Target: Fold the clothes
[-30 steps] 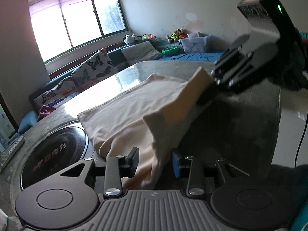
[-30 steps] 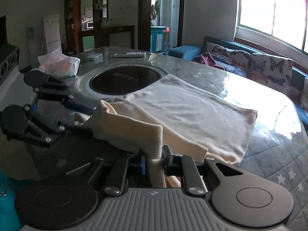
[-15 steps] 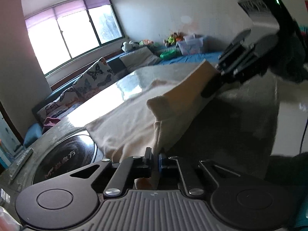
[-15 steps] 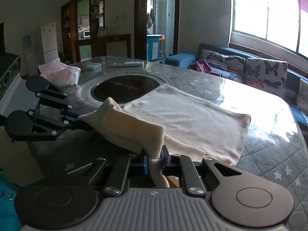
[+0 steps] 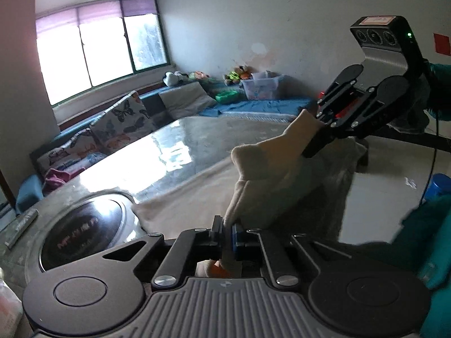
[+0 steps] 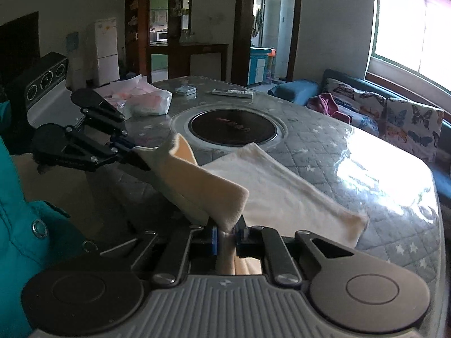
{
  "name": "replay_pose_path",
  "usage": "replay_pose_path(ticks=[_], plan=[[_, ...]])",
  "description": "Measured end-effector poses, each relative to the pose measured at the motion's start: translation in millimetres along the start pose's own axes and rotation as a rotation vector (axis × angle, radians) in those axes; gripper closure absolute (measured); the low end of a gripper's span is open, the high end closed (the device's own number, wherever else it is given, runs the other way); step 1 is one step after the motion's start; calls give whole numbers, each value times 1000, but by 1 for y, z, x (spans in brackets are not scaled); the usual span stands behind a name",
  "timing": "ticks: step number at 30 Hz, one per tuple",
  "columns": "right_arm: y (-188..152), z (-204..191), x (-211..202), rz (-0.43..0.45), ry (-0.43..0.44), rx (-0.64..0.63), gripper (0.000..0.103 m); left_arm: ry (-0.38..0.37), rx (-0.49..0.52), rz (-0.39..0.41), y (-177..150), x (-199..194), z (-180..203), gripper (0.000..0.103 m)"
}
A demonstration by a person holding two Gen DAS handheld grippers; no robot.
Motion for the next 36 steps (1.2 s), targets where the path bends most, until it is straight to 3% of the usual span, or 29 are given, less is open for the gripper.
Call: replay_pose_path(ticks=[7,14,21,23,24,28,32,36], plan=[[29,35,36,9,-58,-8,93,38,-43,-19,20,47,-52,96],[46,75,98,-55,-98,-11,93,76,-85,-39,40,94,-104,96],[31,106,179,-150,-159,78,90,121,-192,-118,20,148,-144,96],[23,114,191,-161,-184,127,81,135,-213,-133,13,157,-151,94],[18,118,197,-166,-197,152,81,142,-219,-130,12,158,-153,92],[8,128,187,-129,-255,249,80,176,-222,-118,15,156,-161,84],[0,118,164,-71,-268,283,80,224,-232,-129,17,159,-173,83],[-15,105,152,-78,-262,312,80,285,-282,-136,17,160,-183,84]])
Point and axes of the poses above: each gripper's, at about its wrist camera, not at the fingertips, and x roughly the way its jaws point, z to its right, y to its top, the point moved 7 cm from there along x, roughly the way its jaws point, and after that the axes turned 11 degrees about -y, right-handed, at the moved point
